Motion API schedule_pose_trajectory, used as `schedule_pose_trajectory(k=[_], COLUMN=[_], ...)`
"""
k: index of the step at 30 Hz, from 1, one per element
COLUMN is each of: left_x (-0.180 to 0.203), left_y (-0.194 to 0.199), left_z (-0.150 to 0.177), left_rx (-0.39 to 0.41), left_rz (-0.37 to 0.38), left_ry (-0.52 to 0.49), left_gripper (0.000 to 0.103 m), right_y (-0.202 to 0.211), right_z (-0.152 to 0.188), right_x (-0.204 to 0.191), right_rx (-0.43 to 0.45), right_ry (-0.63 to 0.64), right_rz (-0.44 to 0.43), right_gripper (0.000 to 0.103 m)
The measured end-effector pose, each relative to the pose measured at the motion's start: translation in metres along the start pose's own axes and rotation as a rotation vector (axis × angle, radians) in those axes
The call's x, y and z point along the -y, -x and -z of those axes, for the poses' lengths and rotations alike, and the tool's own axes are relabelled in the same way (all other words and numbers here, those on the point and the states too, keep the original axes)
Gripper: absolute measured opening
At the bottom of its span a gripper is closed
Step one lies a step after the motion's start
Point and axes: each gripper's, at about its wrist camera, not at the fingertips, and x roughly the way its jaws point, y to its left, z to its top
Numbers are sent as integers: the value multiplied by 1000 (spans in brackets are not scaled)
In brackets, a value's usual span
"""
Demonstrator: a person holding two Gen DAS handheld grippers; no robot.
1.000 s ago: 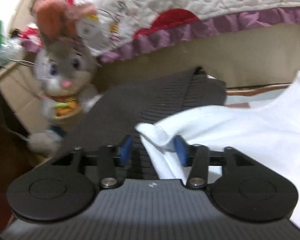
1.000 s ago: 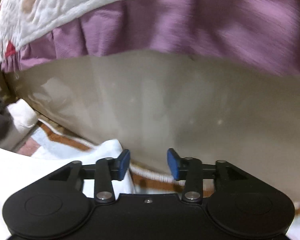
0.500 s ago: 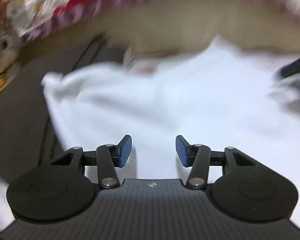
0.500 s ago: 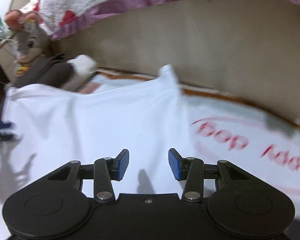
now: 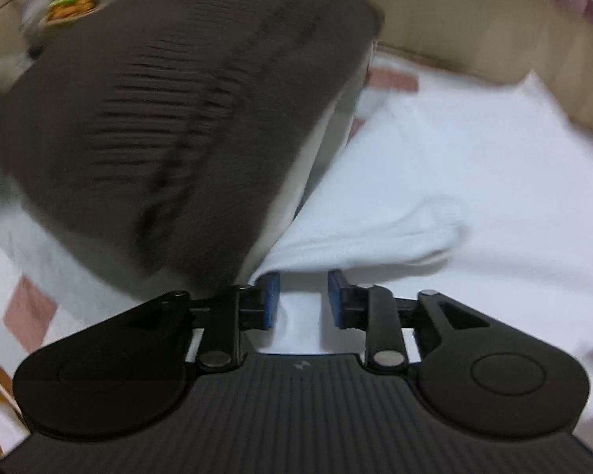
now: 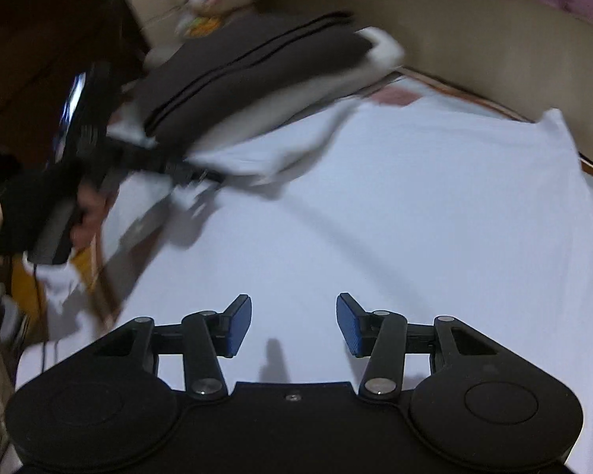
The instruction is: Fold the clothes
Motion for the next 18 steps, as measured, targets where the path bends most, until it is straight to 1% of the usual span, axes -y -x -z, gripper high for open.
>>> schedule_pose_trajectory(k=[1, 2, 3, 4, 6, 9, 11, 13, 14, 15, 16, 18], left_x=[-7, -12, -17, -24, -42, -70, -92, -117, -127, -139, -144, -156], left_y=[19, 35, 52, 69, 93, 129, 147, 166, 168, 171, 172, 173], left_z=[7, 16, 25, 37, 62, 100, 130, 159, 169, 181, 190, 207], left_rx=[33, 58, 82, 94, 79, 57, 14, -46, -70, -88, -83, -73], left_rz=[17, 17, 17, 9, -34, -101, -177, -232, -230, -210, -183, -129], left_ry=[17, 17, 16, 6, 8, 12, 46, 124, 172, 239, 289, 391], left_gripper=[45, 50, 55, 55, 55, 56, 59, 62, 62, 62, 62, 62], right_y=[1, 1, 4, 7, 12, 21, 27, 30, 30, 30, 30, 25], right_z=[3, 6, 12, 17, 27, 49, 63, 73, 76, 79, 81, 81], right_x=[-11, -23, -28, -32, -40, -54, -61, -66, -70, -74, -78, -92], right_rx=[-12, -24, -26, -27, -29, -61, -78, -80, -76, -72, -68, -79], right_ry=[-13, -27, -72, -119, -212, -245, -248, -291, -303, -315, -327, -283], right_rz=[0, 1, -15, -33, -67, -82, -98, -150, -174, -198, -222, -202], right_gripper=[53, 53, 54, 56, 58, 58, 58, 58, 58, 58, 58, 58])
